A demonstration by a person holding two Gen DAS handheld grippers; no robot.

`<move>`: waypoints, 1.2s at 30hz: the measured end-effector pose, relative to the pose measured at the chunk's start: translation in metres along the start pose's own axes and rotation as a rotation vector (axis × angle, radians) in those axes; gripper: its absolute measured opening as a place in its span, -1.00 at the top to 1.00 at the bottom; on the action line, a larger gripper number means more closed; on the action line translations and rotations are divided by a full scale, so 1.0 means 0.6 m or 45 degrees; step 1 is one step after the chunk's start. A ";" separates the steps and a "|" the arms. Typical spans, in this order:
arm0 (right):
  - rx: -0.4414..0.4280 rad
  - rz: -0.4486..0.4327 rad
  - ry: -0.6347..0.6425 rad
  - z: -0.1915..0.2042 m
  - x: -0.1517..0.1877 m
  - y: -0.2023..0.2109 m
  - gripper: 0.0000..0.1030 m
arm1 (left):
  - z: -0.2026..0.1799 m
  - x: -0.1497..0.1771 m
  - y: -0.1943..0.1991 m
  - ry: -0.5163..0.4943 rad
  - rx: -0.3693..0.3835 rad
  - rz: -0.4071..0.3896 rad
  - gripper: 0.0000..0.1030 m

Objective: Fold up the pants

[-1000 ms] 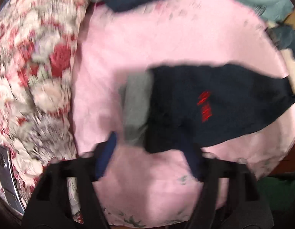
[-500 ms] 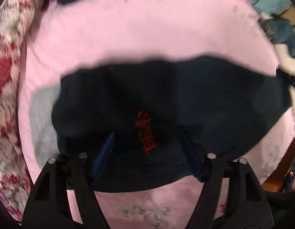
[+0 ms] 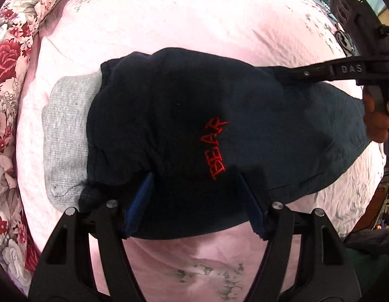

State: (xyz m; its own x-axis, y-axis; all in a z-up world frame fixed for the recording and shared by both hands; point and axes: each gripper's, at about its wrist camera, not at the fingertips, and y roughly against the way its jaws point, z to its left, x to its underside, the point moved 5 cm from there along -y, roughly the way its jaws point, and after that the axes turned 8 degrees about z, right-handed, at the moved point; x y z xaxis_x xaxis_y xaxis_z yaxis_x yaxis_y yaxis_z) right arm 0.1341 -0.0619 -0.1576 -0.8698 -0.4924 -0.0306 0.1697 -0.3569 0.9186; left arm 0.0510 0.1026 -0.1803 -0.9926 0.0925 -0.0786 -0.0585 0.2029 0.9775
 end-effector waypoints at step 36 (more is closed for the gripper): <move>0.125 -0.662 -0.990 -0.290 0.414 0.201 -0.26 | -0.050 -0.047 0.032 -0.051 -0.009 -0.007 -0.64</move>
State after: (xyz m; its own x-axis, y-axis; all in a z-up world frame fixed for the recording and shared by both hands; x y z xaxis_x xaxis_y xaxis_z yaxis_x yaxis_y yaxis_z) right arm 0.0194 -0.3653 -0.1231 -0.8968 0.3908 -0.2076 -0.3363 -0.2969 0.8937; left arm 0.0749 0.0746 -0.1532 -0.9872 0.1302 -0.0918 -0.0651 0.1965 0.9784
